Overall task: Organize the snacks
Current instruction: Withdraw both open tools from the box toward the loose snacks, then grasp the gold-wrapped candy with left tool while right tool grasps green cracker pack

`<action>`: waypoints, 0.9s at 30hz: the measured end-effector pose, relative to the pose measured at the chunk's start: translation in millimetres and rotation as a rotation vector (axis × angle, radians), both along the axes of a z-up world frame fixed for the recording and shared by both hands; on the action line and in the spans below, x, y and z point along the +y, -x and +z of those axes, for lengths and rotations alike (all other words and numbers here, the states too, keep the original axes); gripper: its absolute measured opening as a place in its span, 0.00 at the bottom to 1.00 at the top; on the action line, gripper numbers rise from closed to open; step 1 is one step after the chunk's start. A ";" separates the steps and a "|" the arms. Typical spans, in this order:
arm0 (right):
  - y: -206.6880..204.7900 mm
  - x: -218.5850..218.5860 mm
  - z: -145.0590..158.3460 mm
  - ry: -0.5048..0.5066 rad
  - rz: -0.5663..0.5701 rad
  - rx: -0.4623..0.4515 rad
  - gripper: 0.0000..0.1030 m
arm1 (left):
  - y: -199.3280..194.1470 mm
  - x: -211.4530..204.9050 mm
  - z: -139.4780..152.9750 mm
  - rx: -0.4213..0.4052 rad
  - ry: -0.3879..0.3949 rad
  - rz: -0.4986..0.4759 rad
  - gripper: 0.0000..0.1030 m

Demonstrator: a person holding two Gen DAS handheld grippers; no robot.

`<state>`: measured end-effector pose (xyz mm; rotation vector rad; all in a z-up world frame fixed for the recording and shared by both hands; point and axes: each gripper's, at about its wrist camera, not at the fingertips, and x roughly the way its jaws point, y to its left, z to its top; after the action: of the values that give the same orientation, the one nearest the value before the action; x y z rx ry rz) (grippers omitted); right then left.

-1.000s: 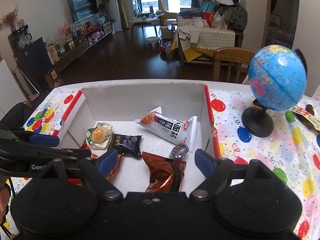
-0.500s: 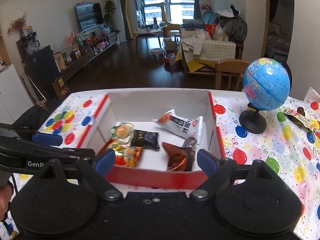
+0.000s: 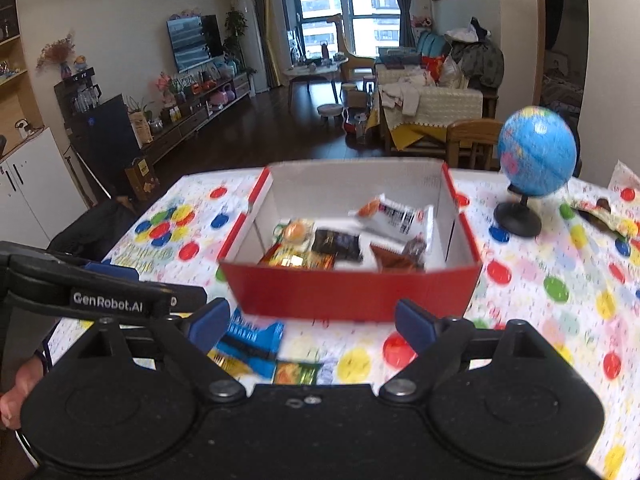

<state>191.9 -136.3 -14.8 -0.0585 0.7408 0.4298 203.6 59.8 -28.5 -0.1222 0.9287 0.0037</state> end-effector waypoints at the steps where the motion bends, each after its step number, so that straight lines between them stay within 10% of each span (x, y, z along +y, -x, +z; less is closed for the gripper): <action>1: 2.8 1.6 -4.2 0.006 -0.002 0.006 0.87 | 3.3 -0.1 -4.4 0.010 -0.007 -0.003 0.82; 27: -3.3 40.6 -124.5 0.200 0.058 0.187 0.78 | -2.5 3.6 -111.6 0.193 -0.095 0.078 0.82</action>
<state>195.2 -95.7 -139.3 -0.2304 0.9671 0.4184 206.1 63.4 -140.0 -0.0707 1.1142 0.1335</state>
